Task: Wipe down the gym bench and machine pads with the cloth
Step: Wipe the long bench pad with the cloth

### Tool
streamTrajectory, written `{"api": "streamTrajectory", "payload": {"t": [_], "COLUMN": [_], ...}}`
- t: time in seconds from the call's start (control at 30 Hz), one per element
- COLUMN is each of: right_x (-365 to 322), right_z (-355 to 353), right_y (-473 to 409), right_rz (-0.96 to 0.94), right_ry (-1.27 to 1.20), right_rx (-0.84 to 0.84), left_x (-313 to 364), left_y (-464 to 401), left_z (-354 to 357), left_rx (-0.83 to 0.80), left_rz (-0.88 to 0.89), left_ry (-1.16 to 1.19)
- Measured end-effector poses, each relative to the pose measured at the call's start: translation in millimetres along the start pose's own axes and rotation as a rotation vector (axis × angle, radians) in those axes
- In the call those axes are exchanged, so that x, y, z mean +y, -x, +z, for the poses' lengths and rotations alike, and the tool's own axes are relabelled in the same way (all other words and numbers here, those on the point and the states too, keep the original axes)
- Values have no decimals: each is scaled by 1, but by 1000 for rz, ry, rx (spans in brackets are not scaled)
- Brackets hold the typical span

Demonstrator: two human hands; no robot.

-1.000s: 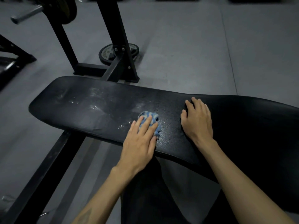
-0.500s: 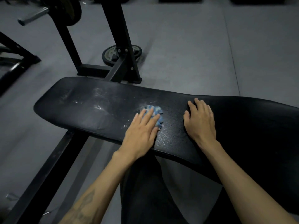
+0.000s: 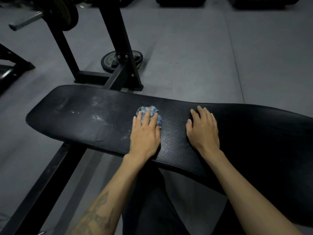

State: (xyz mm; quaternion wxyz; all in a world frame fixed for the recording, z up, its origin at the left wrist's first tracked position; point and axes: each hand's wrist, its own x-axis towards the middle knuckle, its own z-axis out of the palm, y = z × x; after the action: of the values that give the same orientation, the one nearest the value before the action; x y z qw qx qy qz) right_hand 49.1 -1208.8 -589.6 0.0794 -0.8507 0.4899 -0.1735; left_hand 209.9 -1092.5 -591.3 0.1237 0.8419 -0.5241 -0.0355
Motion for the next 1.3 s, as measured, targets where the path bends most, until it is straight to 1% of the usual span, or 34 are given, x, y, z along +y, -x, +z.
{"api": "streamTrajectory", "payload": {"t": [0.07, 0.13, 0.17, 0.23, 0.3, 0.33, 0.37, 0.43, 0.5, 0.53, 0.6, 0.67, 0.7, 0.83, 0.9, 0.93, 1.0, 1.07, 1.1, 1.2, 1.23, 1.3], "right_x": [-1, -1, 0, 0, 0, 0, 0, -1, -1, 0, 1, 0, 0, -1, -2, -3, -3, -3, -3, -3, -3, -2], "right_z": [-2, -2, -2, -2, -1, -1, -2, -2, -2, -1, 0, 0, 0, 1, 1, 0, 0, 1, 2, 3, 3, 3], "right_y": [0, 0, 0, 0, 0, 0, 0, 0, 0, 0, -1, 0, 0, -2, -3, -3, -1, 1, 2, 2, 2, 2], "right_rz": [1, 4, 3, 1, 2, 3, 4, 2, -1, -1, -2, -1, -6, -29, -39, -43, -48, -52, -55, -61, -57, -48], "right_ry": [9, 15, 14, 2, -6, -2, 5, 19, 21, 16, 6, 10, 19, 62, 82, 80, 67, 63, 65, 69, 67, 69], "right_rx": [-21, -29, -26, -16, -16, -21, -26, -26, -23, -24, -15, -6, -9, -16, -8, 0, 8, 5, 3, 28, 35, 41], "left_x": [11, 5, -2, -13, -8, -1, 6, 12, 2, -4, -10, -1, 7, 14, 5, 1, 0, 11, 16, 12, 5, -5], "left_y": [6, 6, 0, -15, -25, -26, -23, -17, -19, -25, -39, -44, -43, -28, -39, -50, -72, -79, -75, -65, -69, -89], "left_z": [1, 0, -2, -4, -3, -2, 0, 1, -1, -1, -3, -2, 0, 0, -2, -2, -2, -1, 1, 5, 3, 1], "left_rx": [-6, -27, -34, -32, -24, -19, -16, -28, -45, -57, -32, -2, -3, -43, -54, -62, -70, -55, -54, -73, -86, -88], "left_rz": [85, 173, 176, 98, 9, -2, 17, 113, 190, 188, 94, 3, 0, 177, 221, 204, 117, 54, 65, 222, 238, 172], "left_ry": [-9, -21, -20, -16, -26, -33, -33, -15, -25, -27, -20, -33, -38, 3, -1, -2, -4, -26, -26, -11, -5, 3]}}
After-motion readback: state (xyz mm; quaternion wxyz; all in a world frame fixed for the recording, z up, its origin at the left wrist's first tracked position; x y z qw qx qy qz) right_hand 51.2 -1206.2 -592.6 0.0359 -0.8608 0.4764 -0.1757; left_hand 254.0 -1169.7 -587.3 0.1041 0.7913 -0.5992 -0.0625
